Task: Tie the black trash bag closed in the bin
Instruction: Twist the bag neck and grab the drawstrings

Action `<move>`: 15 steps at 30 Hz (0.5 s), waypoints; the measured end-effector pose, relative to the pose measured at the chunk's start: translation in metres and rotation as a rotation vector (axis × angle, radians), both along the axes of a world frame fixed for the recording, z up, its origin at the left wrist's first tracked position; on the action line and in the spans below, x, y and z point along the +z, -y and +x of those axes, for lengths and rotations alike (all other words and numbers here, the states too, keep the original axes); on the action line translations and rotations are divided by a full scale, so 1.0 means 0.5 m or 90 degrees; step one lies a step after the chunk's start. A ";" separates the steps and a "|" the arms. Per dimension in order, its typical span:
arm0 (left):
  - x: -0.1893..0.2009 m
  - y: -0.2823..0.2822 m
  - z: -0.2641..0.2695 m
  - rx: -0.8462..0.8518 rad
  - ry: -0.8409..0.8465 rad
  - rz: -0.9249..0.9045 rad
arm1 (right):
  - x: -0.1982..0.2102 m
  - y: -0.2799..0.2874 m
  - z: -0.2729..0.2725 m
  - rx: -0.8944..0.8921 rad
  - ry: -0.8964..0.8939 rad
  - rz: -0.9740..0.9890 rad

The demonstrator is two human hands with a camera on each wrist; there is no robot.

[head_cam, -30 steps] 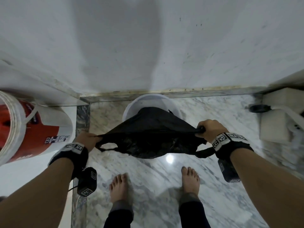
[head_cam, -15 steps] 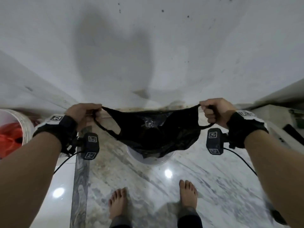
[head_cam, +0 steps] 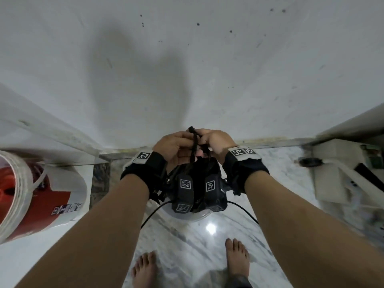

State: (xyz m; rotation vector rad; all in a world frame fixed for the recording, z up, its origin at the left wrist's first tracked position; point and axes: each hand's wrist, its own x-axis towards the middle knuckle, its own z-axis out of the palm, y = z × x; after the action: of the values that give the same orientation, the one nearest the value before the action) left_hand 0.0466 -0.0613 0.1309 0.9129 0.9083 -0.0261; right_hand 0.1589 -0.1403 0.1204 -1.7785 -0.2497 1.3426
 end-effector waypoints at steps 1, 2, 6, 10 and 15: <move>-0.005 0.002 -0.004 0.017 0.008 -0.016 | -0.003 0.002 -0.004 -0.012 -0.018 0.000; -0.010 0.002 -0.008 0.026 0.012 -0.028 | -0.005 0.003 -0.008 -0.015 -0.038 0.003; -0.017 -0.003 -0.011 -0.003 -0.009 -0.014 | -0.010 0.004 -0.014 0.017 -0.032 -0.017; -0.040 -0.052 -0.020 -0.011 -0.109 0.136 | -0.028 0.024 0.005 0.084 0.086 -0.029; -0.093 -0.127 -0.076 -0.016 -0.232 0.311 | -0.080 0.085 0.053 -0.067 -0.023 0.017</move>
State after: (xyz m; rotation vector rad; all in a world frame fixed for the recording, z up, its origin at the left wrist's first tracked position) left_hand 0.0086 0.0023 0.0845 1.4035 1.2713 0.0102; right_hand 0.1852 -0.1827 0.0803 -1.7207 -0.1509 1.2889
